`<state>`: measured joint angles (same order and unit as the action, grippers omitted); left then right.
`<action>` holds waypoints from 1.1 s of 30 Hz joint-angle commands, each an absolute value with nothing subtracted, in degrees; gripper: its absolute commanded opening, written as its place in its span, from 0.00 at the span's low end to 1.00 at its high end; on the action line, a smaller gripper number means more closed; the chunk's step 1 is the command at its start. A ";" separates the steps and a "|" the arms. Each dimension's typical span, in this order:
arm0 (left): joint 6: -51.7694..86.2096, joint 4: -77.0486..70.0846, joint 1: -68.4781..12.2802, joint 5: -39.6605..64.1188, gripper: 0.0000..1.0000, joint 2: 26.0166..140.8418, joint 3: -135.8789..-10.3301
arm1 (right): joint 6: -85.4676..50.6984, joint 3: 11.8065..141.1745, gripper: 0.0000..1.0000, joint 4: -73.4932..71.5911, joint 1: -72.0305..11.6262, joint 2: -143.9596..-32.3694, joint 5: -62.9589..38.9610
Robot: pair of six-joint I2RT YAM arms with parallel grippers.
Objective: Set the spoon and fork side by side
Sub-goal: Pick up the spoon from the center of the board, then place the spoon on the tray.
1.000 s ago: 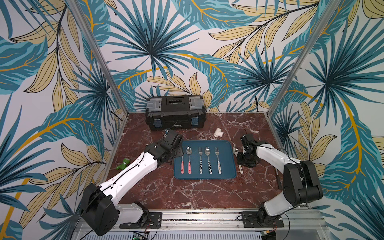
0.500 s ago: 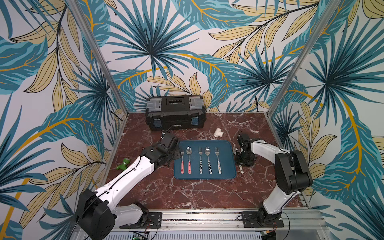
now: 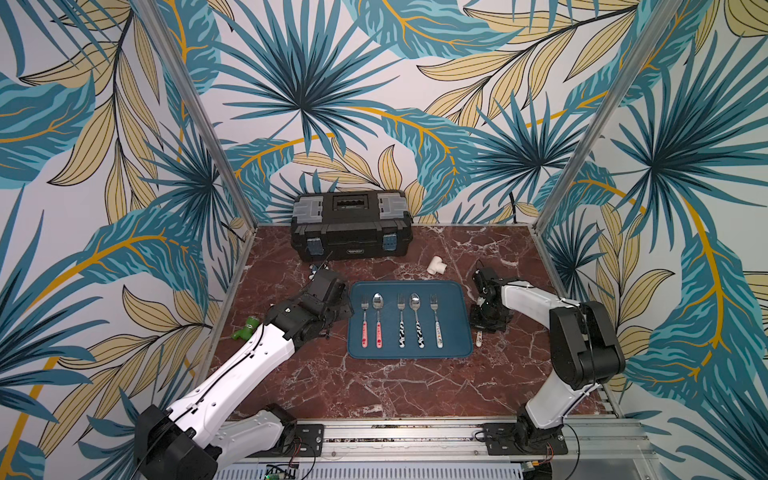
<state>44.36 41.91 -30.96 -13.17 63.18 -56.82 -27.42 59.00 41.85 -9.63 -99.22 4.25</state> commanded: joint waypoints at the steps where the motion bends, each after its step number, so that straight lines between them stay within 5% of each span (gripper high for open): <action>1: 44.43 43.33 -30.65 -15.57 0.58 59.70 -54.46 | -28.08 56.85 0.00 42.36 -9.40 -99.00 6.24; 20: 43.21 38.87 -27.77 -13.55 0.61 60.81 -48.84 | -32.79 60.74 0.00 49.77 -15.34 -84.83 6.08; 33: 43.63 36.98 -27.77 -11.63 0.61 61.04 -46.25 | -32.86 63.19 0.00 47.42 -24.08 -95.51 4.42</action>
<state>43.90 38.24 -28.05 -12.14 61.08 -48.03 -33.63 61.98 46.94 -23.86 -93.73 4.62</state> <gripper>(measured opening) 0.610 0.152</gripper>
